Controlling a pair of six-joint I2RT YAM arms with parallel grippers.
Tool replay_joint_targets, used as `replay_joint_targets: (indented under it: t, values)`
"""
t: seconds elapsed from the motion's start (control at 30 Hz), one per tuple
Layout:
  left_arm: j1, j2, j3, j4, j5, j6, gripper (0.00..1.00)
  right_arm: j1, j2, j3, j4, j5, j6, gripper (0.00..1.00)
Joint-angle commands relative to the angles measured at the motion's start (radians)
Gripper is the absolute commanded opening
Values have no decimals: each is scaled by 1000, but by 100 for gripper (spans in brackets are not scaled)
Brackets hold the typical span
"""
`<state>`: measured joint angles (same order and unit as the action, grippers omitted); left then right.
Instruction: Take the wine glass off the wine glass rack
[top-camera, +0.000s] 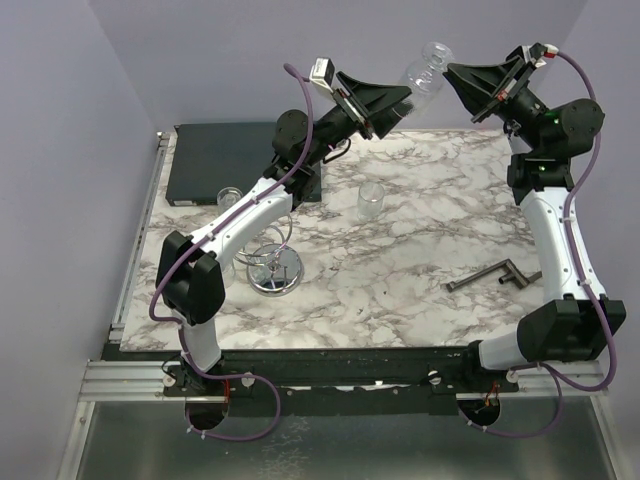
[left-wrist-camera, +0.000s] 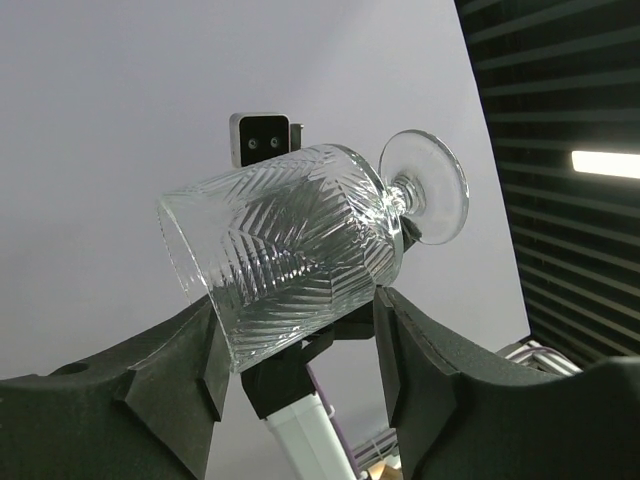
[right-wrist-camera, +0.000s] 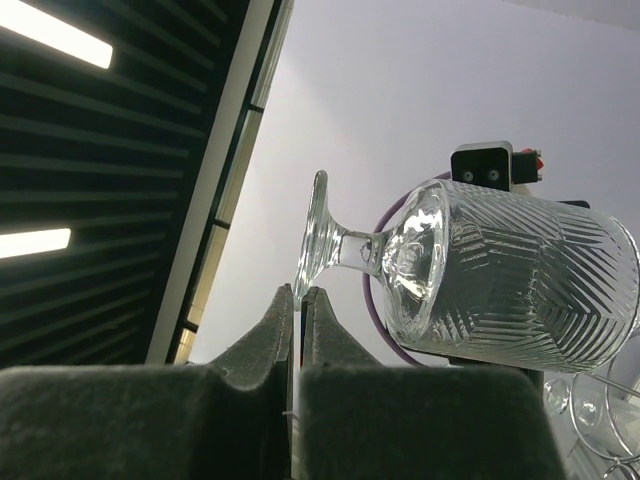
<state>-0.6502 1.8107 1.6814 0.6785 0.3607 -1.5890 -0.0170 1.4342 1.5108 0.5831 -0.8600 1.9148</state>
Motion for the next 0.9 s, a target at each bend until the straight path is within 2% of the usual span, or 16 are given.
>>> replay_joint_targets:
  t: [0.0,0.4,0.6,0.87]
  values:
    - [-15,-26,27,97,11,4,57,-1,-22,-32,12,18,-36,1]
    - [-20,-85,-12,102,-3,64,39,-1,-115,-225,-106,23,-177,0]
    - [-26,-109,-39,82,-17,95,21,-1,-152,-301,-165,32,-242,0]
    - [-28,-144,-68,34,-24,139,10,-1,-182,-362,-237,47,-306,1]
